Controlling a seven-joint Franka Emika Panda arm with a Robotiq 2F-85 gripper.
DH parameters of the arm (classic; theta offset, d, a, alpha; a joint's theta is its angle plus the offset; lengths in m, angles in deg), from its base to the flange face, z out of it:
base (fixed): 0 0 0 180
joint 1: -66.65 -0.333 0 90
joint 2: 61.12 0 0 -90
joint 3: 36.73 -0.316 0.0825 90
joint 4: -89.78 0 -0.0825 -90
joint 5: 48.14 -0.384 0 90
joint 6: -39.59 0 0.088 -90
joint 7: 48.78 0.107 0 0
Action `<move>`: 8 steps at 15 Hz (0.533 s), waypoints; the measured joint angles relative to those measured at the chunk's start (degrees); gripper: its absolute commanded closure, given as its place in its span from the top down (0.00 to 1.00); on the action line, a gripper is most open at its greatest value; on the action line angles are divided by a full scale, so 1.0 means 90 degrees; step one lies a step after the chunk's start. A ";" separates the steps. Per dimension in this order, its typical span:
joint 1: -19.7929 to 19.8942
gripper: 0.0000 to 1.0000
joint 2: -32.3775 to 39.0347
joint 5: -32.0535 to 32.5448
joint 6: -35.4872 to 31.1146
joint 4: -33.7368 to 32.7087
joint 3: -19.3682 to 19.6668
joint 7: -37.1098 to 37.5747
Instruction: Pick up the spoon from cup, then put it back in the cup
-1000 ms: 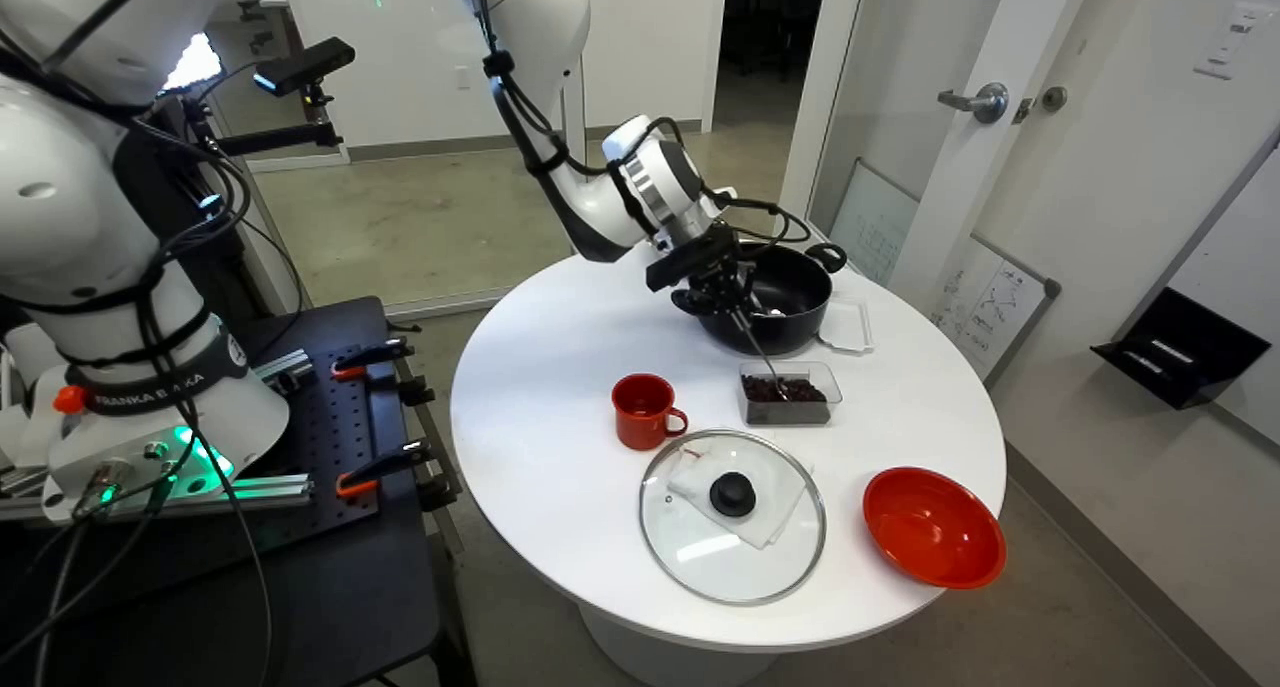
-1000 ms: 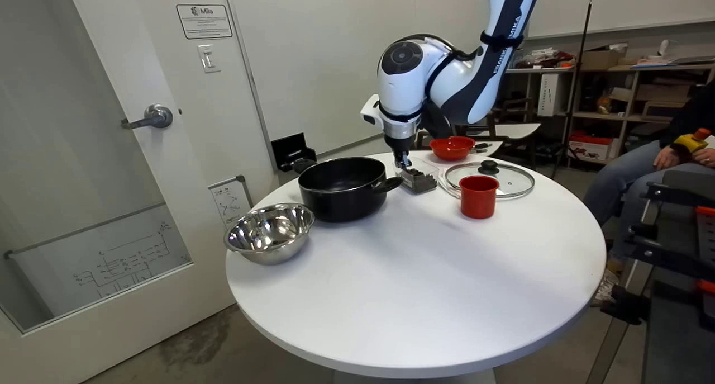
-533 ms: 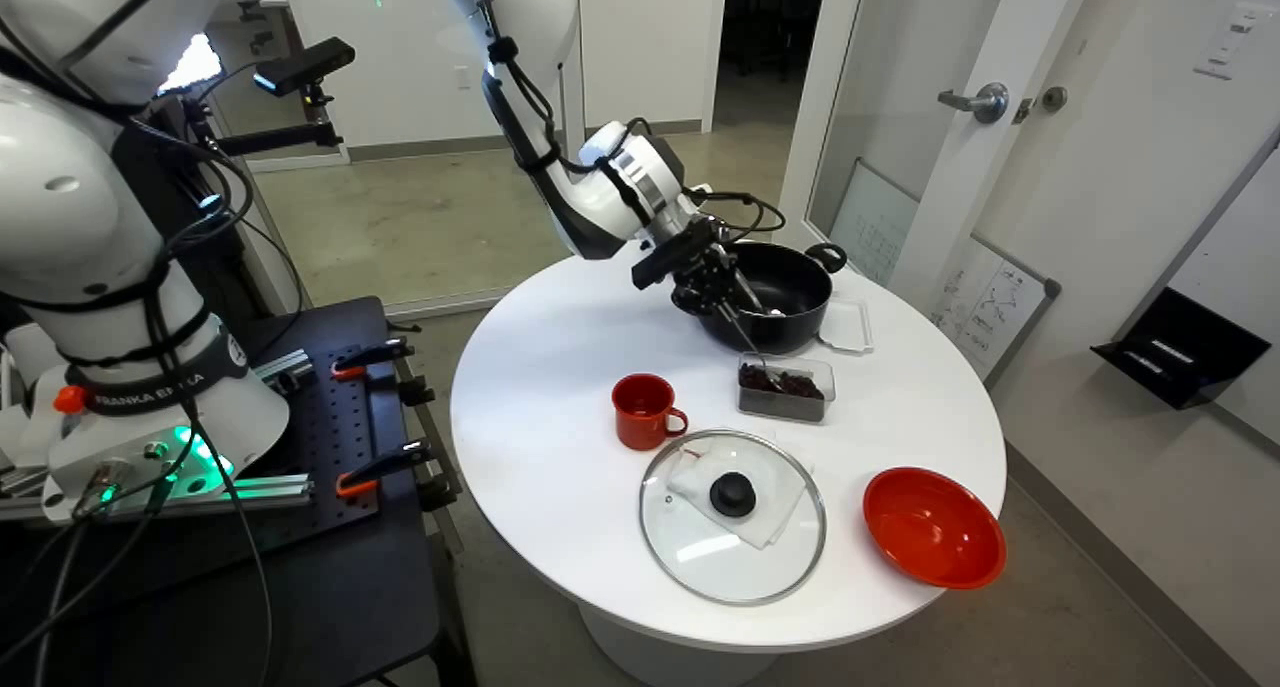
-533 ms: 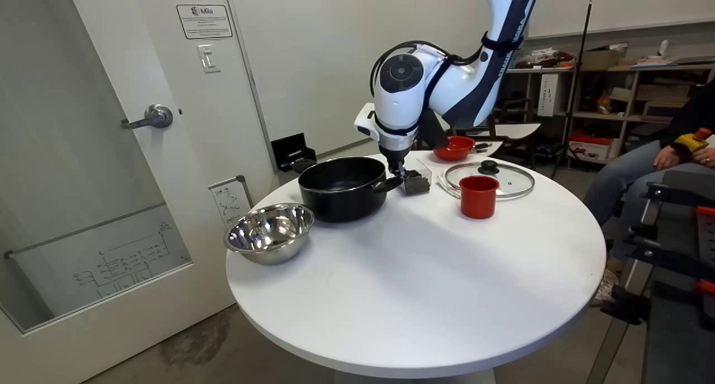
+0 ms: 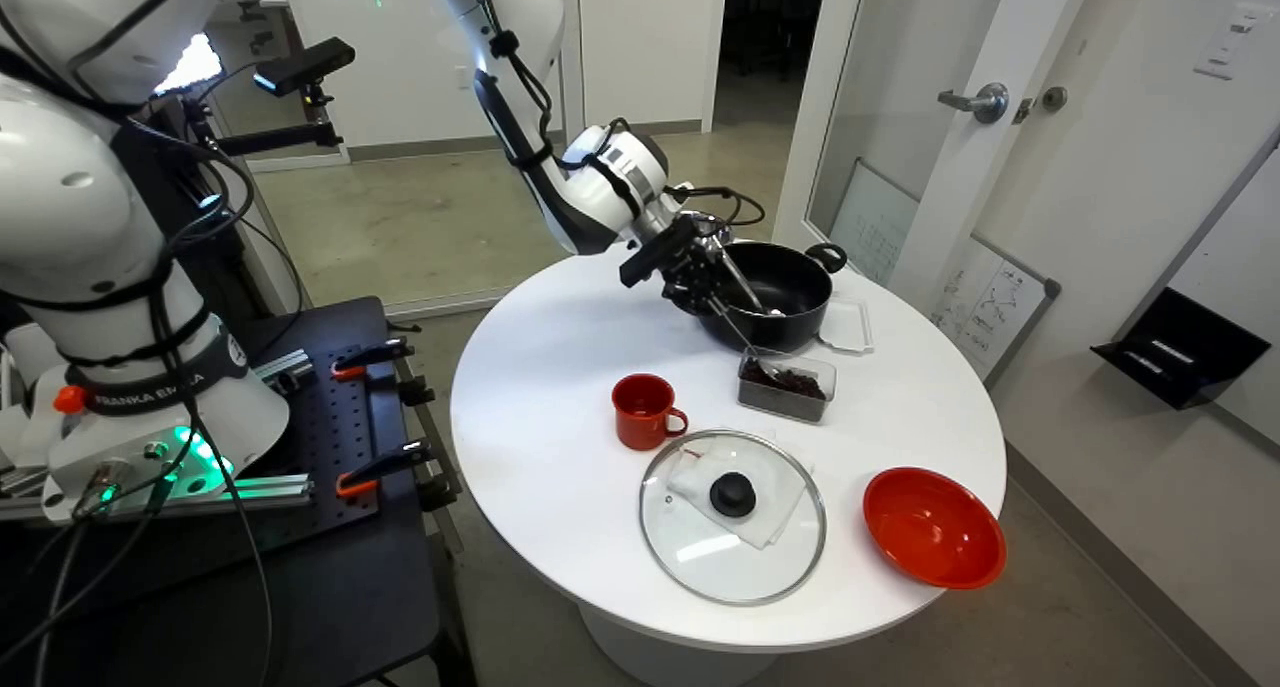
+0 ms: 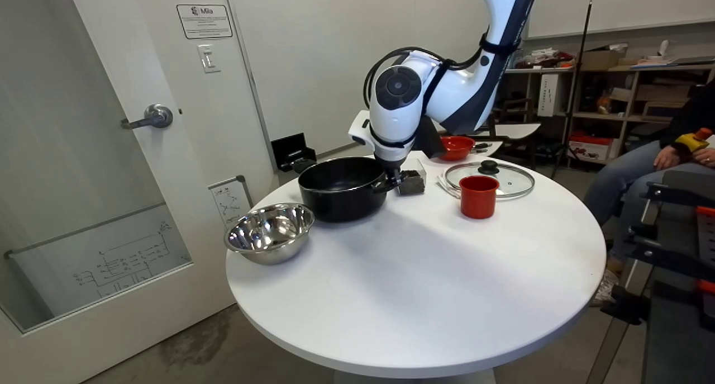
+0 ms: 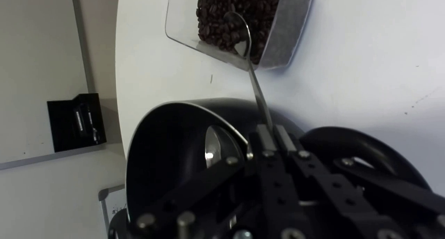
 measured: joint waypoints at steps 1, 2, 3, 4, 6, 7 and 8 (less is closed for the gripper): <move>-0.0019 0.01 0.0001 0.0000 0.0040 0.0001 0.0000 0.0037; -0.0036 0.01 0.0001 0.0000 0.0088 0.0001 0.0000 0.0085; -0.0051 0.01 0.0001 0.0000 0.0140 0.0001 -0.0001 0.0159; -0.0065 0.01 0.0001 -0.0002 0.0208 -0.0001 -0.0001 0.0230; -0.0089 0.01 0.0000 -0.0003 0.0369 -0.0008 0.0000 0.0402; -0.0101 0.01 0.0000 -0.0003 0.0453 -0.0013 0.0001 0.0482; -0.0116 0.01 0.0000 -0.0003 0.0533 -0.0019 0.0002 0.0561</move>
